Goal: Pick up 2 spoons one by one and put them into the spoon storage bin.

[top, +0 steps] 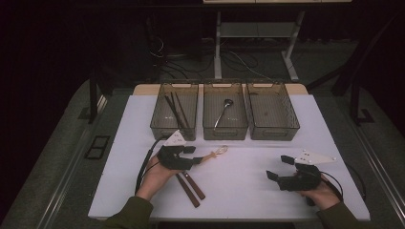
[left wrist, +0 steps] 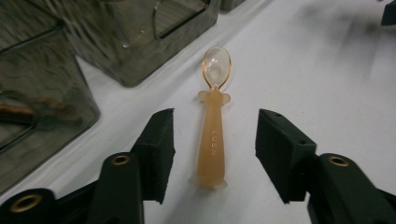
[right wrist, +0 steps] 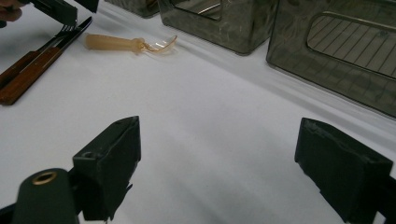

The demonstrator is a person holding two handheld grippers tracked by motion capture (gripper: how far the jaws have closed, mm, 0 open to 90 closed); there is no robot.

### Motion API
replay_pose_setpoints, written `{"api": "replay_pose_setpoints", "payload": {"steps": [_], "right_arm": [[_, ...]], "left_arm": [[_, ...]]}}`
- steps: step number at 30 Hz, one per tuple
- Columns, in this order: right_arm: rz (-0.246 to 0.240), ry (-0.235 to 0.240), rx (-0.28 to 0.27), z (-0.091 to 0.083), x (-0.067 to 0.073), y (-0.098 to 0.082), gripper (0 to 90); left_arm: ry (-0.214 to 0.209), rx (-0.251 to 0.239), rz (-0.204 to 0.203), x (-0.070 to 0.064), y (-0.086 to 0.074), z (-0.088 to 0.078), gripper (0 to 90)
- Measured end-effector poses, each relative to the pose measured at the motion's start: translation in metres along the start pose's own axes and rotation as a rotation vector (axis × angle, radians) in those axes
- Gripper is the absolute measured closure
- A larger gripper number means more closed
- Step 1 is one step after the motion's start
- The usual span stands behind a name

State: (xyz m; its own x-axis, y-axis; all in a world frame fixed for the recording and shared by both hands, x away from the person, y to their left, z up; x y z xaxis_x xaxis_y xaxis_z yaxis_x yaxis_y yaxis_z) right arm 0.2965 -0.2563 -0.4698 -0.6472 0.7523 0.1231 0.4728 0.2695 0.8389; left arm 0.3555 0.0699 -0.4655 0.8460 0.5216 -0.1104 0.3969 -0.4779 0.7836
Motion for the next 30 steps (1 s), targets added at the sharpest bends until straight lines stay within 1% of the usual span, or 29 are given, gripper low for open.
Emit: {"api": "replay_pose_setpoints", "payload": {"steps": [2, 7, 8, 11, 13, 14, 16, 19, 20, 23, 26, 30], "right_arm": [[-0.003, -0.002, 0.000, 0.000, 0.000, 0.000, 14.6], [-0.015, -0.007, 0.005, 0.000, 0.000, 0.000, 14.6], [-0.017, -0.008, 0.005, 0.000, 0.000, 0.000, 14.6], [-0.020, -0.009, 0.005, 0.000, 0.000, 0.000, 14.6], [-0.022, -0.011, 0.006, 0.000, 0.000, 0.000, 14.6], [-0.022, -0.012, 0.006, 0.000, 0.000, 0.000, 14.6], [-0.028, -0.015, 0.008, 0.000, 0.000, 0.000, 14.6], [-0.034, -0.017, 0.009, 0.000, 0.000, 0.000, 14.6], [-0.033, -0.018, 0.008, 0.000, 0.000, 0.000, 14.6], [-0.036, -0.018, 0.014, 0.001, 0.000, 0.000, 14.6], [-0.044, -0.020, 0.020, 0.002, 0.000, -0.001, 14.6], [-0.045, -0.021, 0.019, 0.001, 0.001, -0.001, 14.6]], "left_arm": [[-0.004, 0.021, 0.016, 0.000, 0.002, 0.007, 52.5], [0.002, 0.083, 0.031, -0.001, 0.002, 0.020, 58.0], [0.003, 0.089, 0.036, -0.002, 0.001, 0.021, 59.4], [0.007, 0.139, 0.050, -0.003, -0.004, 0.025, 62.2], [0.023, 0.164, 0.057, -0.004, -0.006, 0.028, 64.1], [0.024, 0.177, 0.066, -0.003, -0.008, 0.028, 65.3], [0.032, 0.177, 0.073, -0.003, -0.008, 0.028, 67.8], [0.050, 0.185, 0.101, -0.005, -0.008, 0.029, 71.5], [0.054, 0.187, 0.104, -0.006, -0.008, 0.029, 71.9], [0.054, 0.191, 0.118, -0.006, -0.008, 0.029, 73.0], [0.052, 0.190, 0.121, -0.006, -0.008, 0.028, 73.6], [0.051, 0.184, 0.106, -0.005, -0.007, 0.028, 73.8]]}}
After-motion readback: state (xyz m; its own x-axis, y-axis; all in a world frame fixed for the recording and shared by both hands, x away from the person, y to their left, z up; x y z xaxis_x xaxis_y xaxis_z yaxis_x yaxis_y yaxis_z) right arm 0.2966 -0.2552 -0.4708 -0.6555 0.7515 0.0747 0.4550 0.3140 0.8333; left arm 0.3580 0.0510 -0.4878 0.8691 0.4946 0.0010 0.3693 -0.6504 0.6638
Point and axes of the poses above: each handheld gripper's, and its own axes: z roughly forward along the jaws, y roughly out of its top, x roughly to its left, the point moved 6 cm from there along z, roughly forward along the jaws
